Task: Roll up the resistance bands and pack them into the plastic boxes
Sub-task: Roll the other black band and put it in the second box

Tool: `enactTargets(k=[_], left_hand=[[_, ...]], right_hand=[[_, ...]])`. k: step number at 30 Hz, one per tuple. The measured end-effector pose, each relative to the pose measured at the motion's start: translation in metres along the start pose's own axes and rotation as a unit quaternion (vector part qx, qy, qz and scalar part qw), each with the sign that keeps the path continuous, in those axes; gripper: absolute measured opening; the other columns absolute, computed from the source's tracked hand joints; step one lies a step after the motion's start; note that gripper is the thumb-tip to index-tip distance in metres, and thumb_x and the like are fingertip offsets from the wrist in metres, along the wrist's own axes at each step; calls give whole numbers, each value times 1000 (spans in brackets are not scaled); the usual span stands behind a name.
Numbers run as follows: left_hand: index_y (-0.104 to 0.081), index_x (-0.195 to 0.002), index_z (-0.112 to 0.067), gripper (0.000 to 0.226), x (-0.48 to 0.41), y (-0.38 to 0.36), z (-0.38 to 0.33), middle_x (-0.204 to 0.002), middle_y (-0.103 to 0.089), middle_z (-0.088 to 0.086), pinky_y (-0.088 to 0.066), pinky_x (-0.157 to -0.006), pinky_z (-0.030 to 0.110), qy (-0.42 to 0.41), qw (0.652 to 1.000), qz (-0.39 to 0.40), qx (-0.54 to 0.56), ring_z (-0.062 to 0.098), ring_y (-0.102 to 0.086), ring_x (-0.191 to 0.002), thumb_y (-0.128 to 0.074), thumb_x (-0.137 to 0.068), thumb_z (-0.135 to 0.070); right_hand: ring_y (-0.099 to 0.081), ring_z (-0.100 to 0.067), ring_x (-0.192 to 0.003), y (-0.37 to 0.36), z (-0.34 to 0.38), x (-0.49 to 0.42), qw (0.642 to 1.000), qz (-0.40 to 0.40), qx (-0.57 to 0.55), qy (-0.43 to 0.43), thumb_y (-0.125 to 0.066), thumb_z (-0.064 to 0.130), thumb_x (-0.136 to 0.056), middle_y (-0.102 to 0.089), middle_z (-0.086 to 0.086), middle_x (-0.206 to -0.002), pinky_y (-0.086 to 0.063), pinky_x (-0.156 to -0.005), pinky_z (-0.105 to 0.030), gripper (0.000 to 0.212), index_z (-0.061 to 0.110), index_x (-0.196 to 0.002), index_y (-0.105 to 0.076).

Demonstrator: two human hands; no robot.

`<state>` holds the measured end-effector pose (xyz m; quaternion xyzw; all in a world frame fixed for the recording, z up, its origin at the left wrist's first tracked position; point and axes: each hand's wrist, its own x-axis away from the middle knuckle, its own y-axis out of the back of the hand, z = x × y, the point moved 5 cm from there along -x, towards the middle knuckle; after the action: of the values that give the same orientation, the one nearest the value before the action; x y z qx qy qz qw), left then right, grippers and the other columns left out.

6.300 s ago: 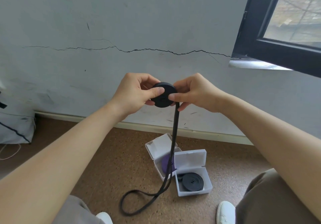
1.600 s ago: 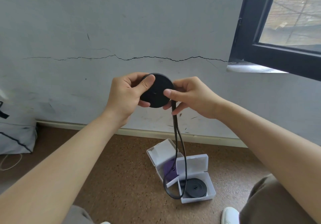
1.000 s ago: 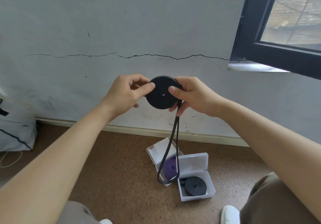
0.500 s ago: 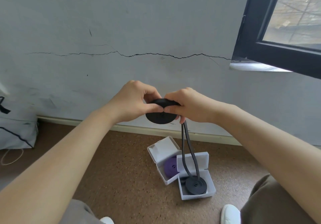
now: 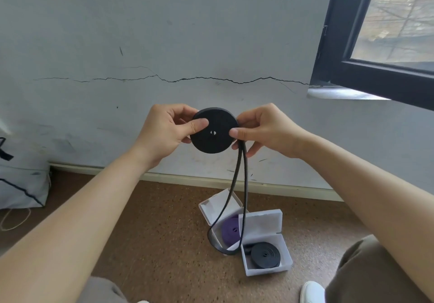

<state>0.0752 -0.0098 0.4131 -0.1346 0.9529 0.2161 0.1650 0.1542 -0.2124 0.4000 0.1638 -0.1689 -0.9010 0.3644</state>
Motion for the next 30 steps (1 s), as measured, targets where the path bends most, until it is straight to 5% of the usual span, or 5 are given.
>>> enactTargets(k=[7,12,19,26,30], left_hand=[[-75,-91,-24,13,-1,-1,2,-80,-76,-5,-55,-60,23,31,993,-68,90,11,-69,-75,-76,-80,-32],[-72,-98,-16,25,1,-14,11,-96,-75,6,-57,-65,26,83,988,-31,123,20,-71,-91,-73,-81,-35],[-75,-101,-26,14,1,-15,14,-94,-76,-11,-58,-89,41,2,986,41,-159,9,-71,-92,-77,-89,-30],[-76,-97,-37,29,8,-35,6,-89,-75,-19,-58,-81,44,-36,961,111,-249,9,-70,-89,-67,-76,-56],[-81,-93,-29,21,5,-32,7,-84,-77,-11,-60,-80,45,-17,978,95,-188,11,-73,-83,-80,-79,-45]], right_hand=[[-78,-22,-90,-4,-3,-2,997,-9,-73,-1,-68,15,-95,-80,-10,-95,-64,-66,-30,22,4,-114,-74],[-78,-24,-89,-4,-7,-3,994,-44,-105,-8,-66,13,-96,-79,-13,-99,-63,-63,-30,19,8,-114,-72],[-77,-25,-83,-1,-22,-7,997,-7,75,-25,-69,14,-96,-78,-16,-93,-62,-63,-25,18,5,-111,-73],[-69,-8,-59,-15,-18,-9,974,67,218,1,-70,13,-95,-75,-11,-79,-58,-58,-22,5,10,-95,-74],[-72,-11,-65,-16,-16,-8,981,72,182,-2,-70,14,-95,-77,-12,-83,-60,-61,-24,7,9,-98,-75]])
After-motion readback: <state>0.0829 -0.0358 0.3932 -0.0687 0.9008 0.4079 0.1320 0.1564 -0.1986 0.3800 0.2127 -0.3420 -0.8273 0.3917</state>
